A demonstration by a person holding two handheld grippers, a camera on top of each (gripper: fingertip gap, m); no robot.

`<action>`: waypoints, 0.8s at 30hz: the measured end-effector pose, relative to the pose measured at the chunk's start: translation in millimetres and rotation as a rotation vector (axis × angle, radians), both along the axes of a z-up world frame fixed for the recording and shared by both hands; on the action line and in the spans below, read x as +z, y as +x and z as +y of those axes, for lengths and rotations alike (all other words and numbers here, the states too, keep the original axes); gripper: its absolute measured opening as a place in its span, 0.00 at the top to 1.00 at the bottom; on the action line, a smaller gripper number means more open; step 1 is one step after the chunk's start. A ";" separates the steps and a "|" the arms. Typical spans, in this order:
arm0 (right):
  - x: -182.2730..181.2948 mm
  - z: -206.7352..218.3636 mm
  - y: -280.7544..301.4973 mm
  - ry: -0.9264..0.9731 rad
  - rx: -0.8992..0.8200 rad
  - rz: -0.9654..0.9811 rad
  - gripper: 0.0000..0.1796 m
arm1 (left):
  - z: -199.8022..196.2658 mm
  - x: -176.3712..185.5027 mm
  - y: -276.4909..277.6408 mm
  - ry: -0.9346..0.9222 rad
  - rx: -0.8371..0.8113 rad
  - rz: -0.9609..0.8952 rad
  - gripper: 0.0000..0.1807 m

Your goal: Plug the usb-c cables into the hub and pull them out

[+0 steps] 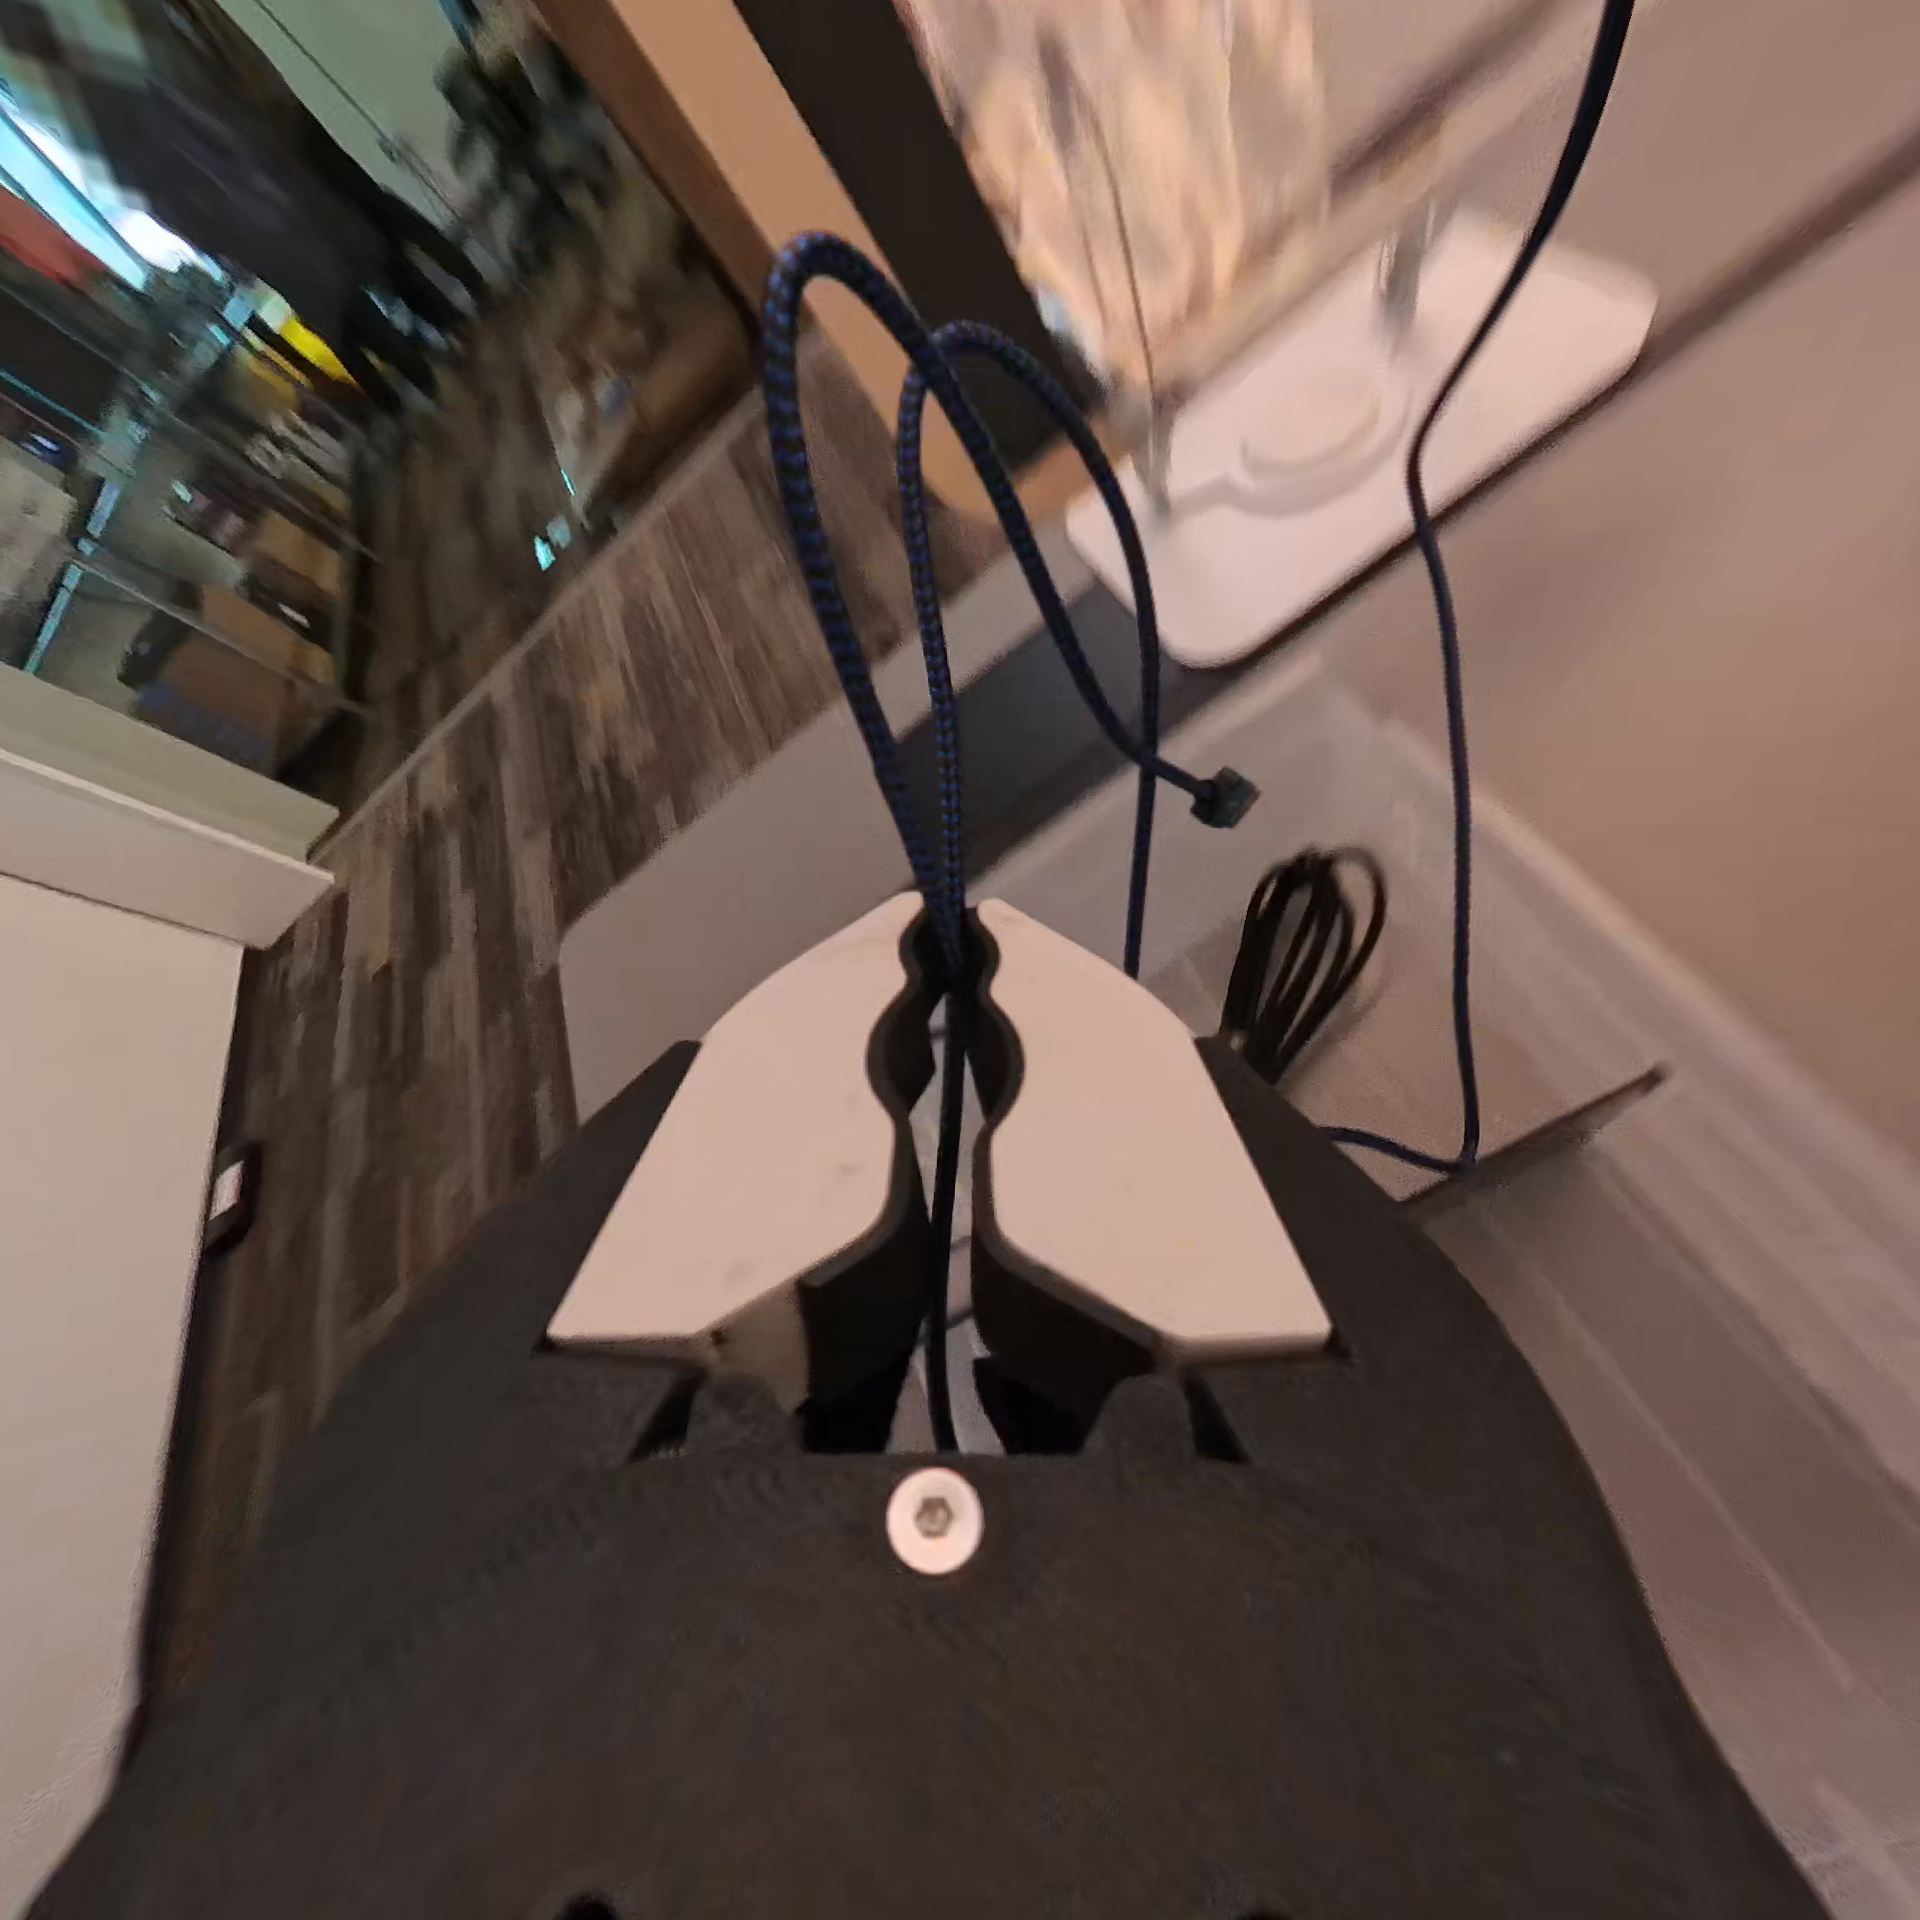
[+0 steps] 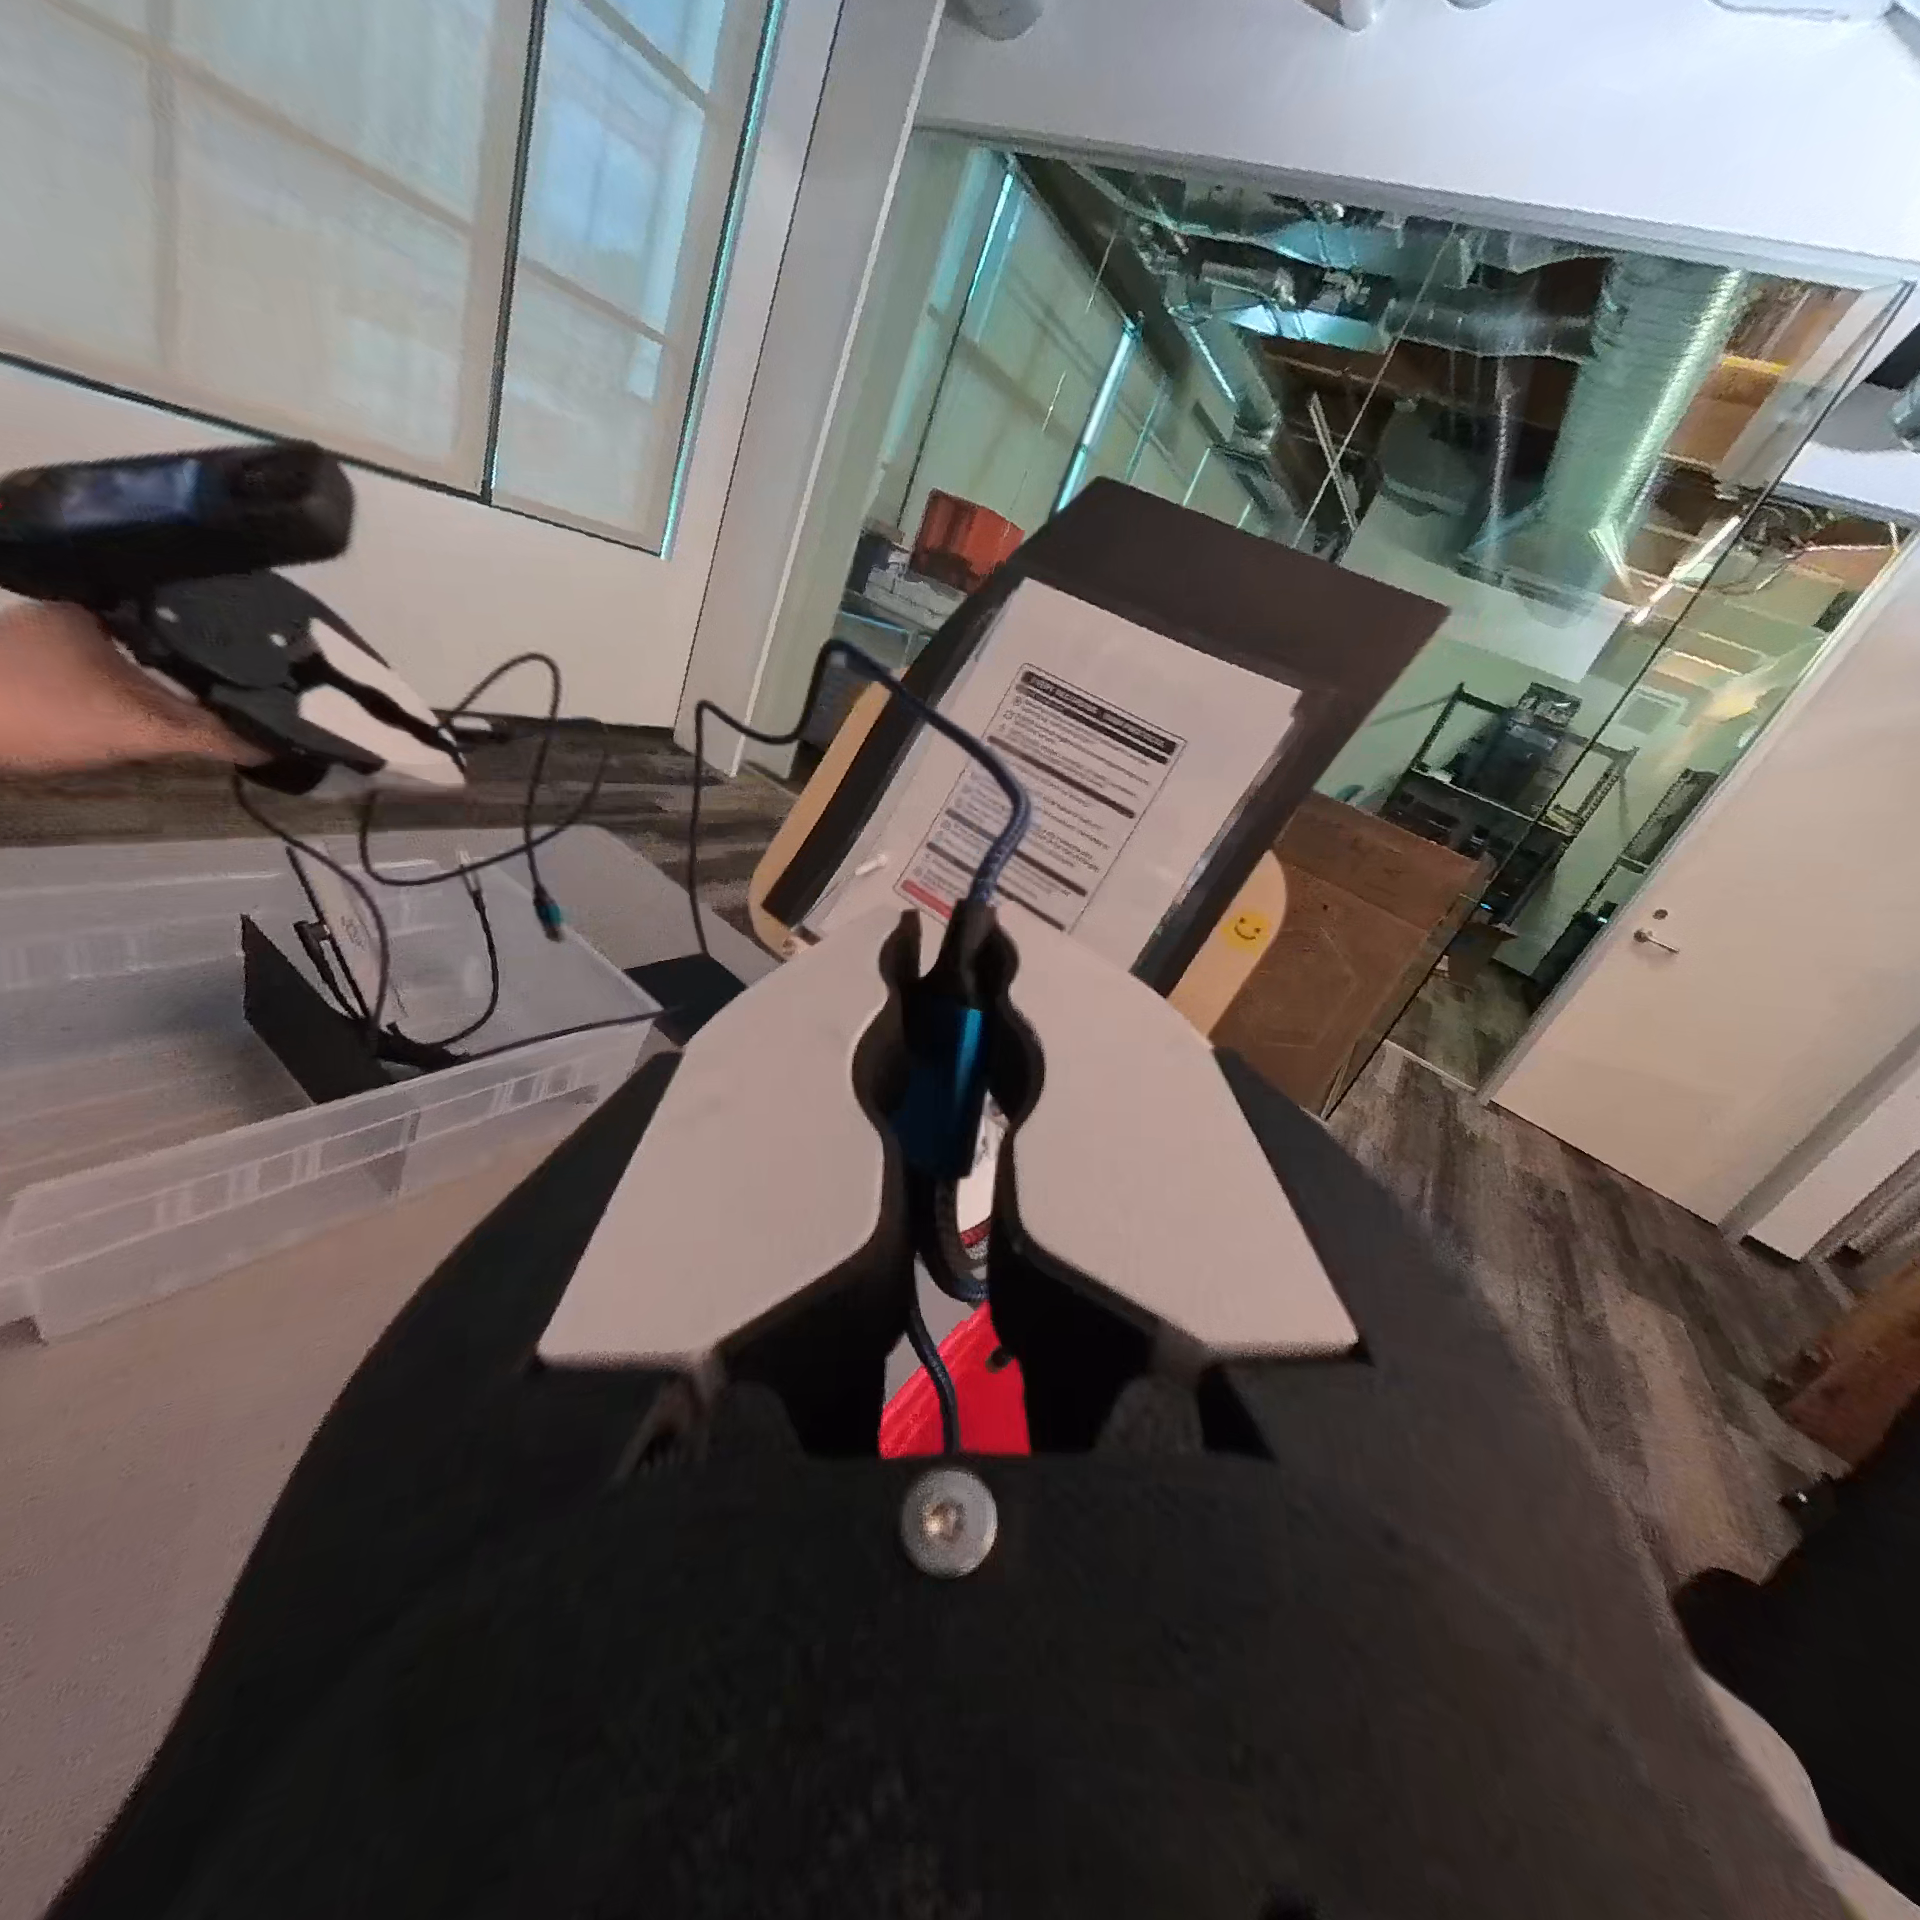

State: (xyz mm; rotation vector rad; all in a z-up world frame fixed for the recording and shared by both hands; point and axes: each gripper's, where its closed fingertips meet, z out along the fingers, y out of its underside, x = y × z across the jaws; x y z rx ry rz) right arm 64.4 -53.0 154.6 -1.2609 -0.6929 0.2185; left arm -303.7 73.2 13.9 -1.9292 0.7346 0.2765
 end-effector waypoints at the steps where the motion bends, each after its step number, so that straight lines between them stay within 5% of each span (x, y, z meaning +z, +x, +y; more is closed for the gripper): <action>1: 0.8 2.6 5.4 -0.001 -0.010 0.017 0.94 | -4.7 15.8 4.9 0.050 -0.013 -0.061 0.99; 9: -2.7 17.9 34.5 -0.023 -0.051 0.045 0.94 | -56.5 88.9 40.9 0.221 -0.179 -0.327 0.99; 16: 6.1 -3.8 73.2 -0.014 -0.023 0.021 0.94 | -117.3 123.7 130.2 0.158 -0.548 -0.463 0.99; 24: 25.9 -40.7 130.6 0.056 -0.053 0.121 0.94 | -151.9 192.4 295.6 0.104 -0.800 -0.288 0.99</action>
